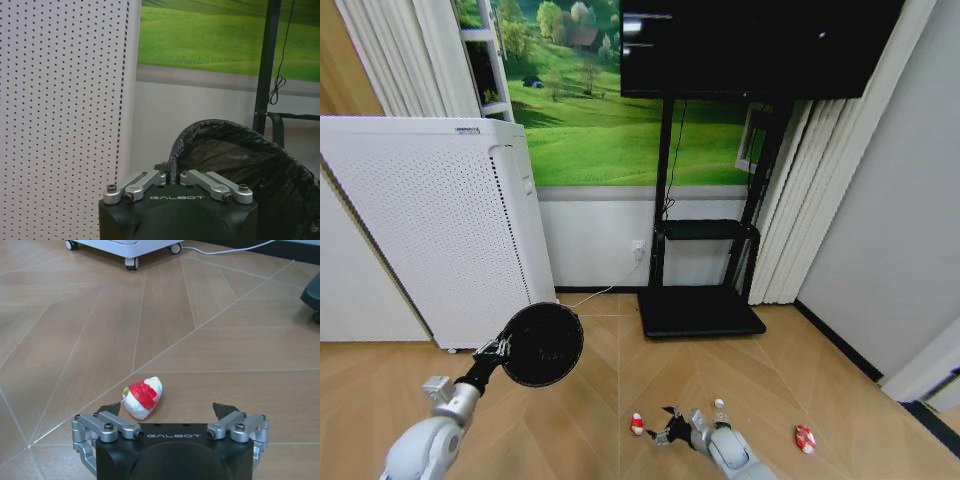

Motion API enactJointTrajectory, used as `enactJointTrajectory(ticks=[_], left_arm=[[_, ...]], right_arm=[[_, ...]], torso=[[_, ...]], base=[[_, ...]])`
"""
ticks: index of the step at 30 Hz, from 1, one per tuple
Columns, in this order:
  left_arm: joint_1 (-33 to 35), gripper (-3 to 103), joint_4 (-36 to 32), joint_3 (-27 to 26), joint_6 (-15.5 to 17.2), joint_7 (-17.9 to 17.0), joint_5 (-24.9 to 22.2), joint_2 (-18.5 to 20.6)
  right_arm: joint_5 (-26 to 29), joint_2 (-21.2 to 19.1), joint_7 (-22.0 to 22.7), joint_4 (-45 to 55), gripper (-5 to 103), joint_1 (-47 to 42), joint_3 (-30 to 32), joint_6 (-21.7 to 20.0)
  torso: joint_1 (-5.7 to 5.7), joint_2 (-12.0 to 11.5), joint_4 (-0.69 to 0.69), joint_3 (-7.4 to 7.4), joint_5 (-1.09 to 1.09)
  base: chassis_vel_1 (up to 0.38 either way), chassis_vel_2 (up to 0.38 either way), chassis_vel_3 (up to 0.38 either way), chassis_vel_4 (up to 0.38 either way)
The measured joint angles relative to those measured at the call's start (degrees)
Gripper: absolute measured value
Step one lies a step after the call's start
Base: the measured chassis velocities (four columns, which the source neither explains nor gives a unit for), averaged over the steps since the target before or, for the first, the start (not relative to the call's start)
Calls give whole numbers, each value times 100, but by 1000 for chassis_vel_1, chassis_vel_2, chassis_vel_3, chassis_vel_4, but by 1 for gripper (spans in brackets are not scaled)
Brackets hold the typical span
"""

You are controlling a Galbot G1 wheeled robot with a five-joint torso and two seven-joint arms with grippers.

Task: Pick up the trash bin and place the garbage on the floor into it.

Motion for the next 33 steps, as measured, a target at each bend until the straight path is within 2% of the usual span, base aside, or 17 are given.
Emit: enactJointTrajectory(ticks=[8,24,33], left_arm=[[16,6,-17,11,8,-6,35,-16],[4,6,76,10,-25,58,29,-30],[-26,6,162,46,-94,164,49,-62]], right_arm=[[-207,3,-189,31,100,-116,127,92],[-316,74,-157,73,100,-369,127,223],[-865,146,-458,-77,100,-416,64,462]], torso=[[0,0,0,-1,0],[2,0,2,1,0],[0,0,1,-1,0]], base=[[-13,11,10,-11],[-94,95,105,-100],[5,-6,-6,3]])
